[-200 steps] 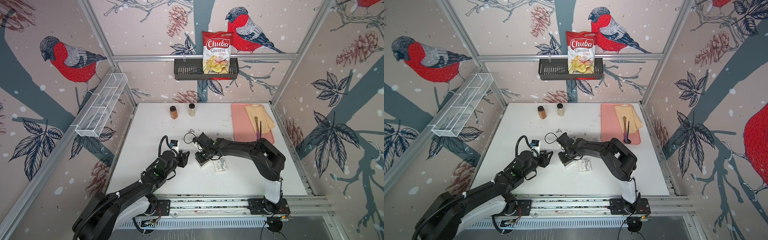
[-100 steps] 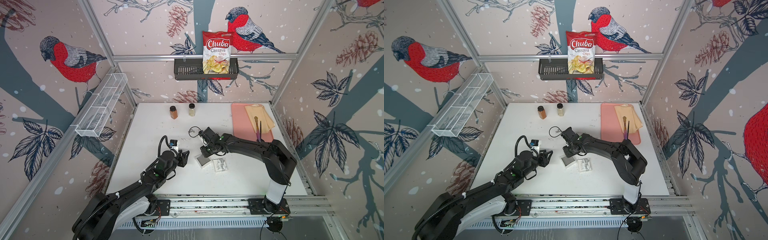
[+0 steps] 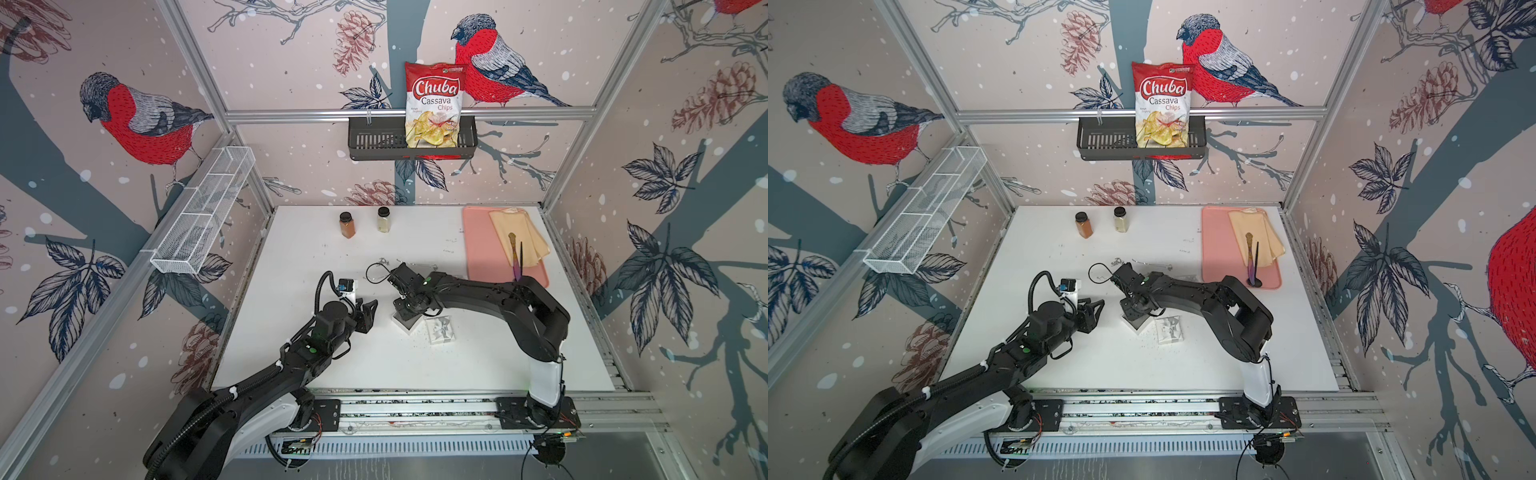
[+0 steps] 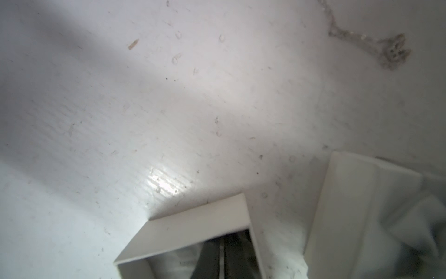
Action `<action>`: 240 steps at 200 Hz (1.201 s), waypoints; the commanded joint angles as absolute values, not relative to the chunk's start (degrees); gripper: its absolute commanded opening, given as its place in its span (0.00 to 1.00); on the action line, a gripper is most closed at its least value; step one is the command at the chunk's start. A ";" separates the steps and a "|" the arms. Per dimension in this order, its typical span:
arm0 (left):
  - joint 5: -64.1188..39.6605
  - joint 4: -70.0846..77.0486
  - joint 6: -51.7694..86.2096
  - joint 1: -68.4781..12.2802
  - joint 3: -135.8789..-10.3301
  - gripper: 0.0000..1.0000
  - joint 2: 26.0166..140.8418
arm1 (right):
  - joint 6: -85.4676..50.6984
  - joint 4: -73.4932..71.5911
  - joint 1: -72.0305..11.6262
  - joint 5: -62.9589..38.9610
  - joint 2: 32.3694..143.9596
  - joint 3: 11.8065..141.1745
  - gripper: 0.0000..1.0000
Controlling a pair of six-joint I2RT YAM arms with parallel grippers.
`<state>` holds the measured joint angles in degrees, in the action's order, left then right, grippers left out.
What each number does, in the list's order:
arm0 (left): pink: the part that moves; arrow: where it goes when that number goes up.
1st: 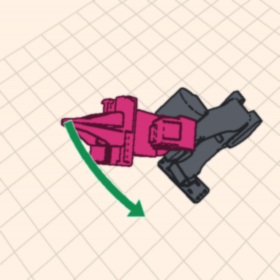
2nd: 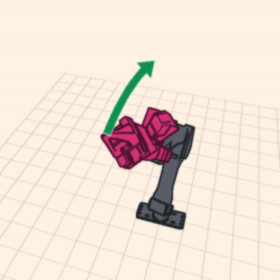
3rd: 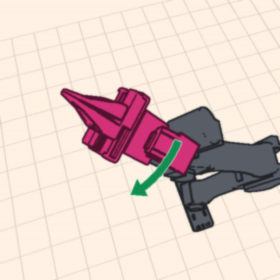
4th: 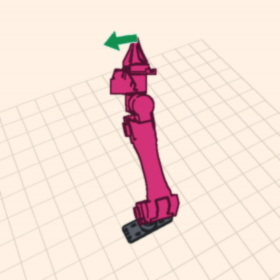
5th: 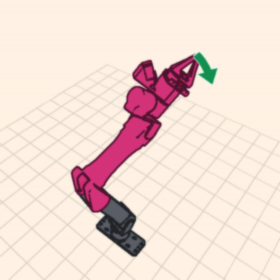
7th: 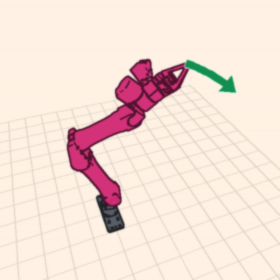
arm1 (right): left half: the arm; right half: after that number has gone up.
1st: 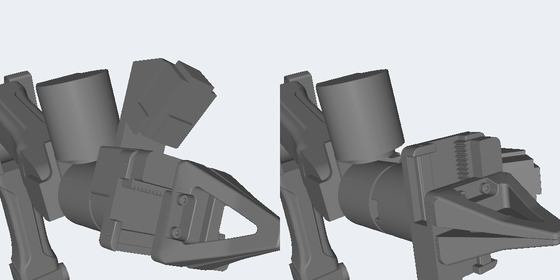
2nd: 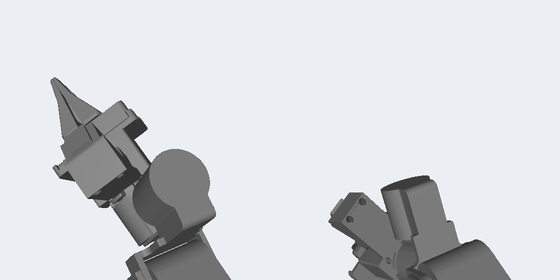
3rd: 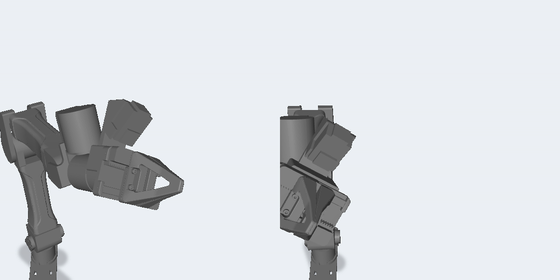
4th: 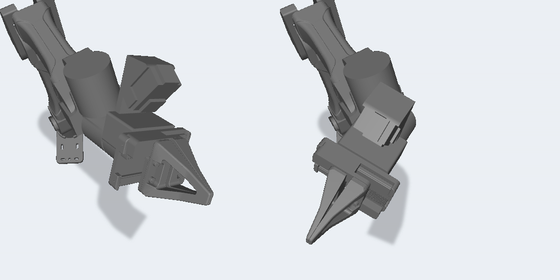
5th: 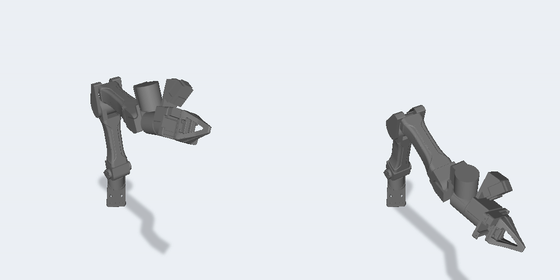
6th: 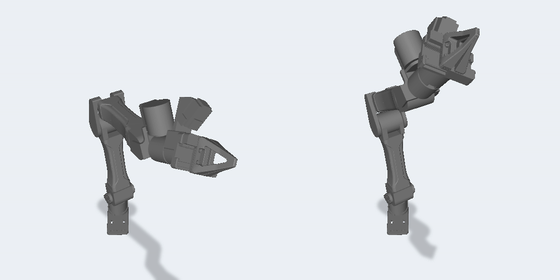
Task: Take the necklace out of the lift-off lid jewelry box
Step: Place the inner lining in the jewelry box, then pick up the lid from the center of the board.
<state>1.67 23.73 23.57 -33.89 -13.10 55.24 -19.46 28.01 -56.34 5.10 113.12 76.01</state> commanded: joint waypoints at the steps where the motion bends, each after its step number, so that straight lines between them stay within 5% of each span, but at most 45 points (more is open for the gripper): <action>1: 2.93 24.83 22.82 -33.73 -13.36 0.56 54.65 | -20.04 30.39 -57.44 8.10 114.88 77.03 0.10; 55: 3.78 24.57 22.94 -33.51 -13.00 0.56 53.96 | -18.89 28.27 -57.25 7.37 109.36 74.81 0.15; 100: 4.05 25.13 22.48 -33.40 -13.01 0.56 54.03 | -18.60 28.15 -54.64 4.49 99.52 72.22 0.62; 142: 3.78 26.23 19.39 -31.96 -15.82 0.62 57.00 | -25.13 37.66 -53.69 12.19 95.95 69.28 0.81; 240: 1.26 27.95 17.18 -29.18 -18.33 0.66 60.94 | -31.47 32.02 -52.92 5.11 90.93 54.21 0.93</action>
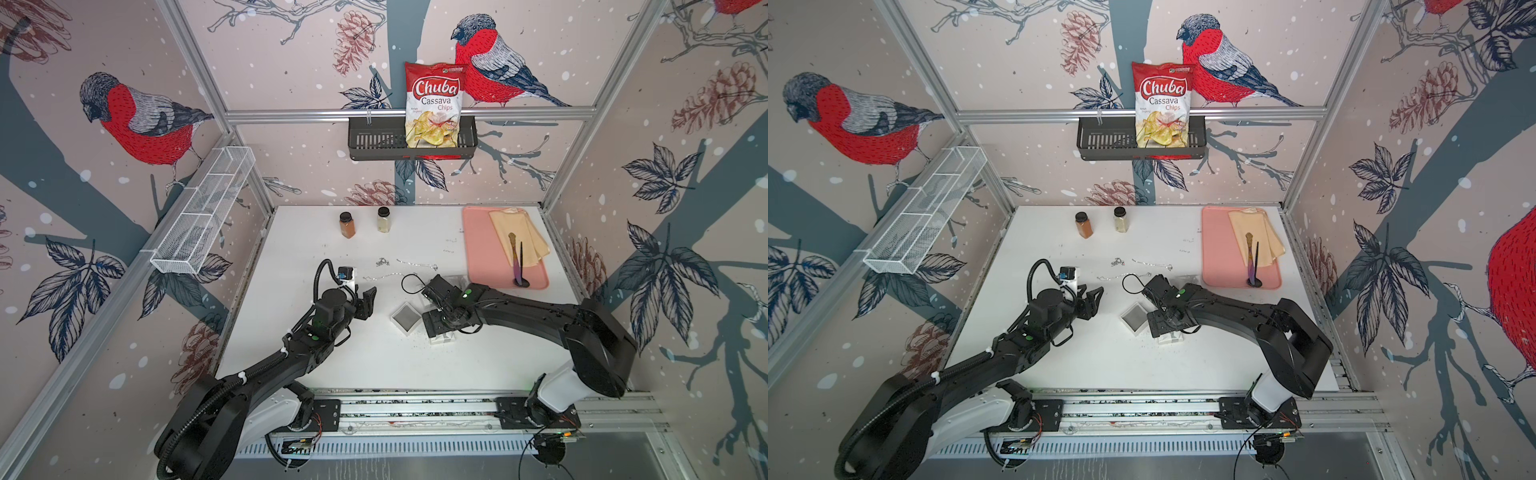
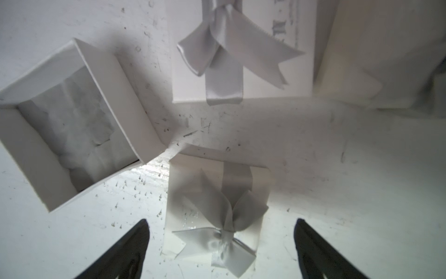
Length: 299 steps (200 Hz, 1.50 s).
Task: Take the necklace out of the lift-off lid jewelry box
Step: Pick up the lid from the center of the board.
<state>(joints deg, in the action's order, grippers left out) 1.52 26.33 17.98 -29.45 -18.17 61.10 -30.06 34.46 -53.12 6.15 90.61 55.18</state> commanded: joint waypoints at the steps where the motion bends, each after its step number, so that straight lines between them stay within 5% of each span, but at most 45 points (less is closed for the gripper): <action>1: 1.29 27.95 17.16 -29.14 -18.30 0.66 60.97 | -31.42 31.96 -52.87 5.15 90.99 54.22 0.93; 196: 2.47 26.59 18.05 -29.03 -16.68 0.66 58.82 | -31.30 35.89 -56.49 12.45 101.23 57.77 0.75; 299: 2.90 24.96 17.92 -29.01 -17.12 0.66 57.45 | -21.73 37.14 -53.50 5.79 90.98 59.78 0.70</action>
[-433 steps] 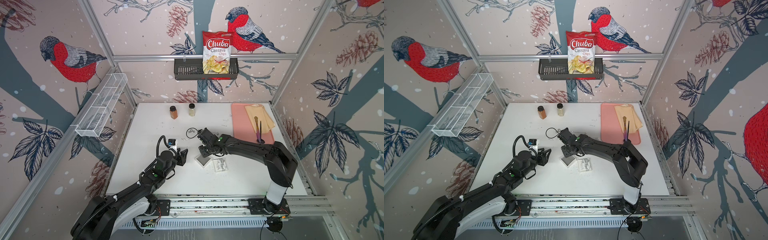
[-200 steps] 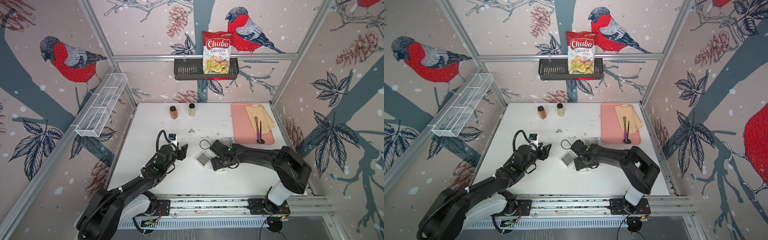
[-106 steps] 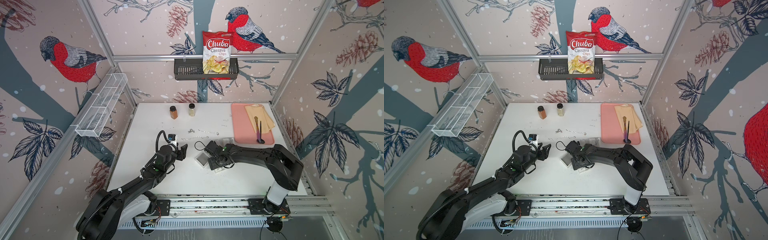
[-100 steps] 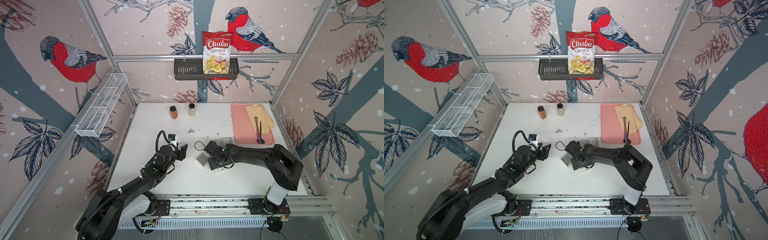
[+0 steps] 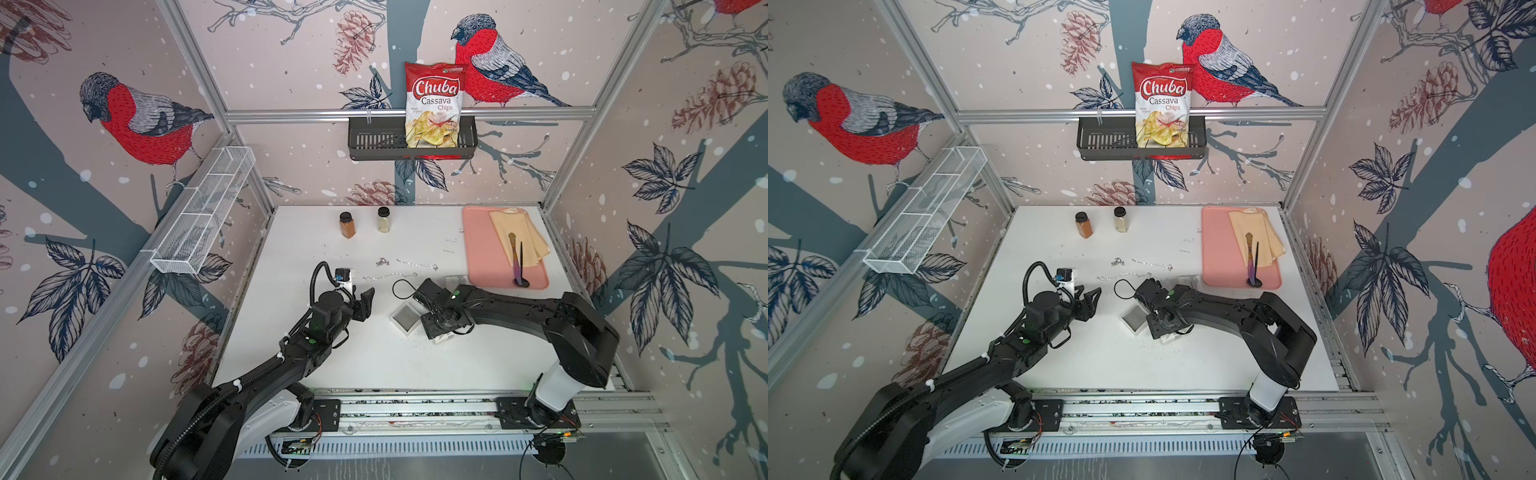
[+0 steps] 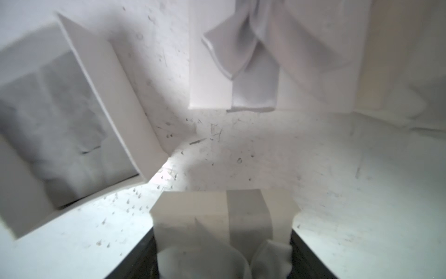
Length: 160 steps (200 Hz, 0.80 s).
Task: Take the necklace out of the lift-off lid jewelry box
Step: Pick up the lid from the center of the board, then close the lid on the jewelry box.
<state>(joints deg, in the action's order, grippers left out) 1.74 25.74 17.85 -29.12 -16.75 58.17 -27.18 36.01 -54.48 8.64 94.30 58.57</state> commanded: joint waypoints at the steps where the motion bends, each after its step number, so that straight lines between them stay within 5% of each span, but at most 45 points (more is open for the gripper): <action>1: 2.94 24.92 17.92 -29.00 -17.13 0.66 57.42 | -21.50 37.11 -53.47 5.66 90.84 59.86 0.70; 68: 3.65 20.59 17.35 -29.08 -16.84 0.67 51.69 | -5.69 37.31 -56.12 2.55 98.04 71.94 0.70; 160: 3.69 18.68 17.97 -29.07 -14.04 0.67 46.82 | -3.27 38.95 -57.11 1.20 108.39 79.99 0.70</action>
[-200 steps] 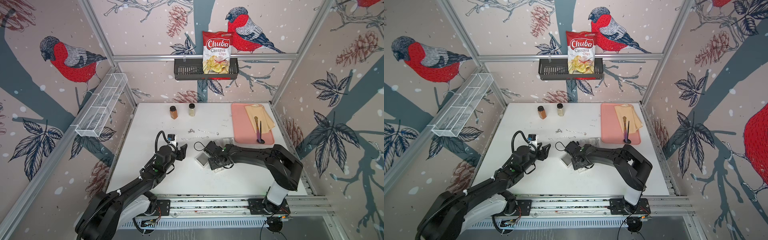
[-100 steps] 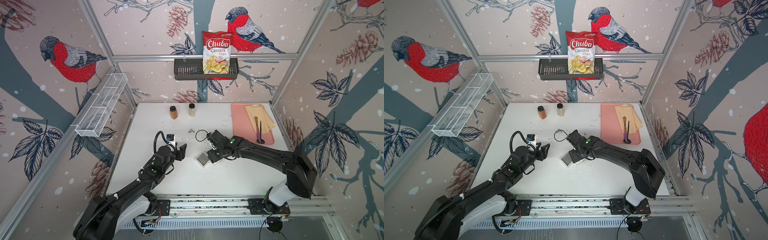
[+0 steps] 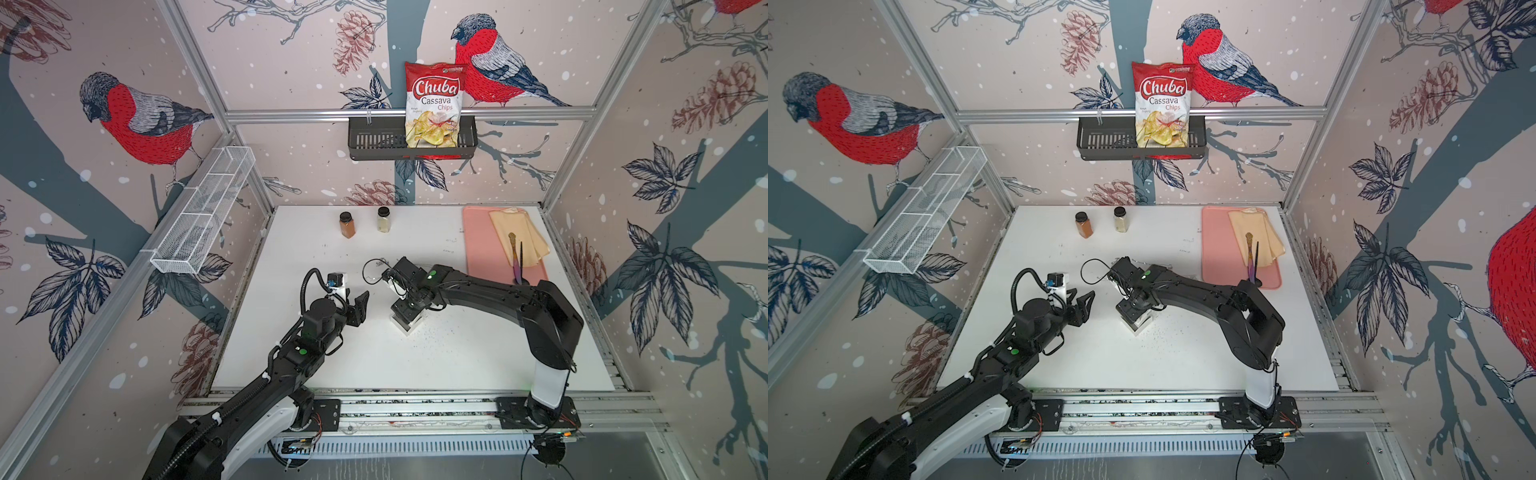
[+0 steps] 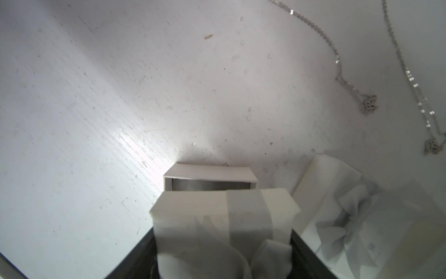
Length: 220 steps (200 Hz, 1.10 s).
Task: Take the necklace out of the lift-off lid jewelry box
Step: Close the lid on the jewelry box.
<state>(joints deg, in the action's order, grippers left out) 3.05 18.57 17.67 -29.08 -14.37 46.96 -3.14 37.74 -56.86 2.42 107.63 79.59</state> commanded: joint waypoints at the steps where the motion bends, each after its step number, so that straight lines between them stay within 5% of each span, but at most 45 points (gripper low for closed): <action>1: 3.69 18.66 17.95 -29.08 -14.05 0.67 46.83 | -3.30 38.94 -57.12 1.17 108.42 79.98 0.70; 220: 1.06 20.07 18.80 -28.89 -12.90 0.66 49.73 | -9.32 38.72 -57.39 -0.47 110.99 81.65 0.75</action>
